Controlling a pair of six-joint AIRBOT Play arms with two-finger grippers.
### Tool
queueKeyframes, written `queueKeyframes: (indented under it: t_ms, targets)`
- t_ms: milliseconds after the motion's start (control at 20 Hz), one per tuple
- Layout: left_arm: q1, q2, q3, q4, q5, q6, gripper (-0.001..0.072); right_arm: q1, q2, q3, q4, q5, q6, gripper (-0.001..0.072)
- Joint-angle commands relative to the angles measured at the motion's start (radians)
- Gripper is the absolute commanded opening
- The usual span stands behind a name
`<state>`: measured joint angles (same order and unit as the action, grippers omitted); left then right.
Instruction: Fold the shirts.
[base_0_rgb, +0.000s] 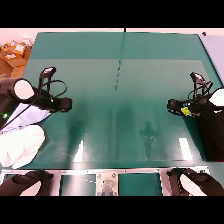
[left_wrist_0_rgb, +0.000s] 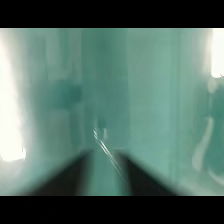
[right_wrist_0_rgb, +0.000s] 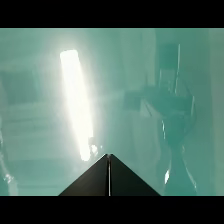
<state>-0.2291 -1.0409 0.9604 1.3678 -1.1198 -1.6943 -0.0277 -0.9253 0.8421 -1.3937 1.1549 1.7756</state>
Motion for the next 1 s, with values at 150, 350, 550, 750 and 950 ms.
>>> queueKeyframes:
  t_ms: [150, 350, 550, 750, 950]
  targets:
    - [0.074, -0.010, 0.001, 0.494, 0.135, 0.021, 0.0720, 0.001, -0.007, -0.005, 0.011, -0.032, 0.000, 0.0021]
    - [0.307, -0.080, 0.000, 0.540, 0.101, 0.084, 0.0720, 0.001, -0.027, -0.005, 0.011, -0.043, 0.000, 0.0021]
    - [0.513, -0.171, 0.000, 0.519, 0.081, 0.100, 0.0720, 0.001, -0.053, -0.005, 0.011, -0.048, 0.000, 0.0020]
    - [0.587, -0.296, 0.000, 0.384, 0.067, 0.136, 0.0720, 0.001, -0.058, -0.005, 0.011, -0.048, 0.000, 0.0021]
    - [0.587, -0.346, 0.009, 0.382, 0.048, 0.150, 0.0029, 0.001, -0.058, -0.005, 0.015, -0.047, 0.000, 0.0020]
